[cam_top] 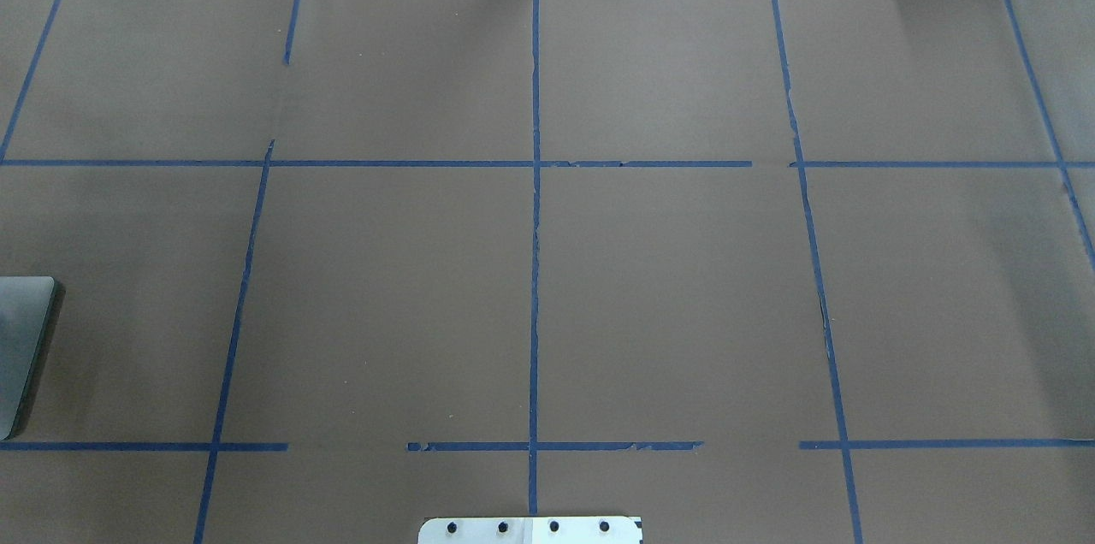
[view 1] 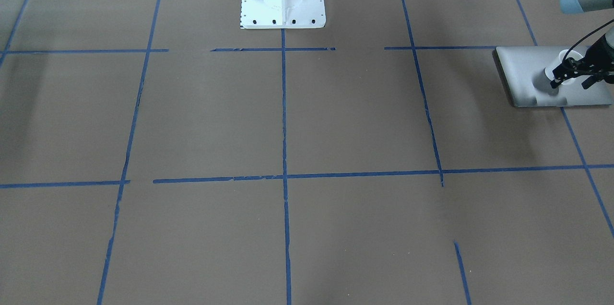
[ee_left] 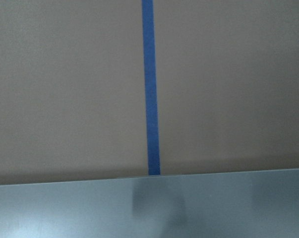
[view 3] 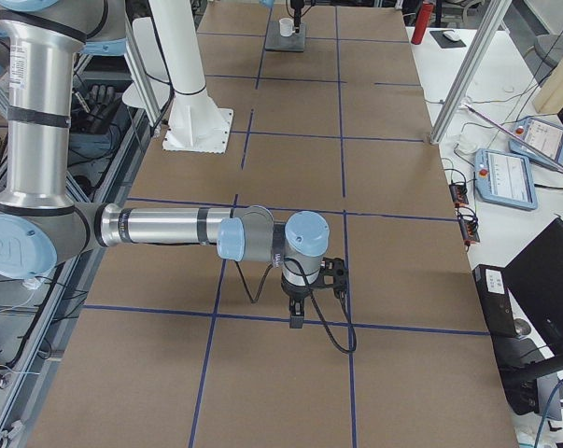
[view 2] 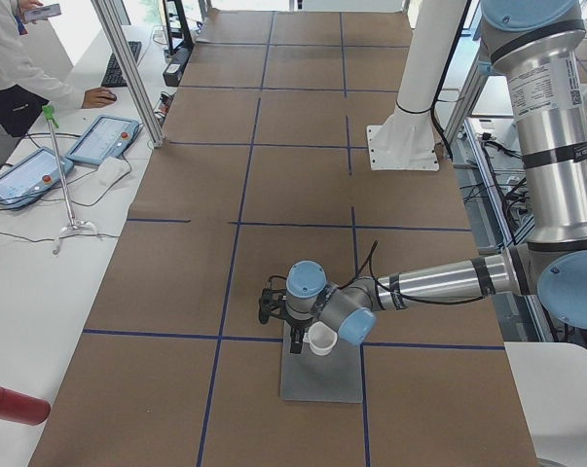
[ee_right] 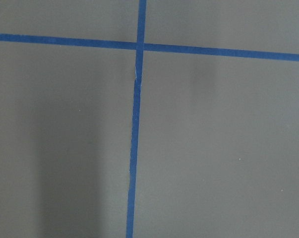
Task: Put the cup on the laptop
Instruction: 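Open the left gripper to release the cup on the laptop, then raise the left gripper up away from the cup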
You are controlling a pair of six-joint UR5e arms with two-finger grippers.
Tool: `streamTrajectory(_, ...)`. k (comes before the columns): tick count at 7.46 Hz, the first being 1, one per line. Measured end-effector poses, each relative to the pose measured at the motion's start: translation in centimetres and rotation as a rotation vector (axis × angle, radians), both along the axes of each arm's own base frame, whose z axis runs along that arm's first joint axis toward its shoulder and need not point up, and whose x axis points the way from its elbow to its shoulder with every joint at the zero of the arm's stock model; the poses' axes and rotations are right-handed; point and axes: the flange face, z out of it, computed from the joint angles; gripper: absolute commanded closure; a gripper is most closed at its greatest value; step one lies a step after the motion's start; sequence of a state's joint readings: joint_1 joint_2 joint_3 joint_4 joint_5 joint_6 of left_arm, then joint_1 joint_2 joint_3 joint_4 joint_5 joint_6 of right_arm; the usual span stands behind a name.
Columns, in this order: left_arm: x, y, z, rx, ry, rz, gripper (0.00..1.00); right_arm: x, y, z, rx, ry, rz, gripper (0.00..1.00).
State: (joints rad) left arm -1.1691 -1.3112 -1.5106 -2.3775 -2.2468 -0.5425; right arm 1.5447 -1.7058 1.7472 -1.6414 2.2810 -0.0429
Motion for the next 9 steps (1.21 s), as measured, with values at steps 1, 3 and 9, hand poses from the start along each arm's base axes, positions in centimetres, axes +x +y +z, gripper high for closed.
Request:
streamTrajectory(1, -0.8, -0.6, -0.6, 0.029, 0.010, 0.003, 0.01, 0.0, 0.0, 0.0, 0.000, 0.000, 0.000, 0.00)
streamTrajectory(3, -5.7, -1.7, -1.5, 0.086, -0.007, 0.010, 0.01, 0.0, 0.0, 0.0, 0.000, 0.000, 0.000, 0.00)
streamTrajectory(9, -16.1, -2.7, -5.9, 0.011, -0.063, 0.103, 0.00, 0.0, 0.0, 0.0, 0.000, 0.001, 0.000, 0.00)
